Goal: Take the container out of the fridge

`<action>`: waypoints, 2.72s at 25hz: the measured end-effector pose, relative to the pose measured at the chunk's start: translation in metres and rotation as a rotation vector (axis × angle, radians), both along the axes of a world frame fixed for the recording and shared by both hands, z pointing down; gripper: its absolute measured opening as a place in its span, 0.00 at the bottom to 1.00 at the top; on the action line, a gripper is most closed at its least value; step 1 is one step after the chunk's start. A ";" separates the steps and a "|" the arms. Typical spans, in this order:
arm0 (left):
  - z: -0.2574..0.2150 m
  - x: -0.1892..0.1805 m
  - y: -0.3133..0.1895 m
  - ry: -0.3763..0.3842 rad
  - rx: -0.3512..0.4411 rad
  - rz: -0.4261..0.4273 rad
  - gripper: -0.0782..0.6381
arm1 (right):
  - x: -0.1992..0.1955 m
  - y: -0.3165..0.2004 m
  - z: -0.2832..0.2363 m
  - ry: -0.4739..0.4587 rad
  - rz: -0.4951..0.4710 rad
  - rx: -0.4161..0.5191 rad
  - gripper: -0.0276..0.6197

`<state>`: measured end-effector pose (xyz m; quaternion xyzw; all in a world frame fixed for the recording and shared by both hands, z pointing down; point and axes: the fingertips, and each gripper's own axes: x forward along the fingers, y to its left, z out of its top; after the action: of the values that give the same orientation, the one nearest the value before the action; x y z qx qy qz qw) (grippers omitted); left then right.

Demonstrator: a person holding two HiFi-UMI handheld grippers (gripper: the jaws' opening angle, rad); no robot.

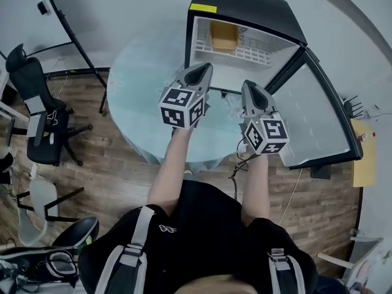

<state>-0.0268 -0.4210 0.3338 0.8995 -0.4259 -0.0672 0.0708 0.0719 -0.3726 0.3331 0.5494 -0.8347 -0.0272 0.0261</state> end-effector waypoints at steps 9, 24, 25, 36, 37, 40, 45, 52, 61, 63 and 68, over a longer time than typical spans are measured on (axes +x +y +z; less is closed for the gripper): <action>0.019 0.029 -0.057 -0.086 -0.027 0.026 0.11 | 0.031 -0.055 0.018 -0.034 0.041 -0.061 0.05; 0.043 0.074 -0.079 -0.454 0.053 0.090 0.12 | 0.002 -0.097 0.033 0.364 -0.163 0.003 0.05; 0.045 0.074 -0.082 -0.469 0.054 0.100 0.12 | 0.000 -0.101 0.034 0.383 -0.170 -0.004 0.05; 0.070 0.066 -0.119 -0.742 0.092 0.119 0.24 | -0.009 -0.150 0.059 0.669 -0.205 -0.047 0.13; 0.075 0.068 -0.120 -0.795 0.107 0.126 0.27 | -0.008 -0.155 0.063 0.712 -0.205 -0.049 0.13; 0.084 0.076 -0.124 -0.902 0.141 0.150 0.31 | -0.006 -0.166 0.067 0.816 -0.208 -0.044 0.13; 0.085 0.090 -0.142 -0.974 0.185 0.159 0.31 | -0.006 -0.189 0.070 0.936 -0.221 -0.050 0.14; 0.104 0.091 -0.164 -1.044 0.165 0.166 0.31 | 0.001 -0.211 0.093 1.135 -0.218 -0.088 0.14; 0.112 0.100 -0.176 -1.075 0.183 0.184 0.28 | 0.004 -0.226 0.115 1.255 -0.249 -0.139 0.14; 0.115 0.102 -0.176 -1.089 0.188 0.183 0.24 | 0.005 -0.226 0.117 1.252 -0.241 -0.136 0.14; 0.130 0.101 -0.174 -1.123 0.152 0.213 0.21 | 0.003 -0.224 0.127 1.290 -0.262 -0.161 0.11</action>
<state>0.0747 -0.5953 0.4634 0.8378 -0.2992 0.3977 -0.2244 0.0754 -0.5961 0.4598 0.3132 -0.7110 -0.2912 0.5582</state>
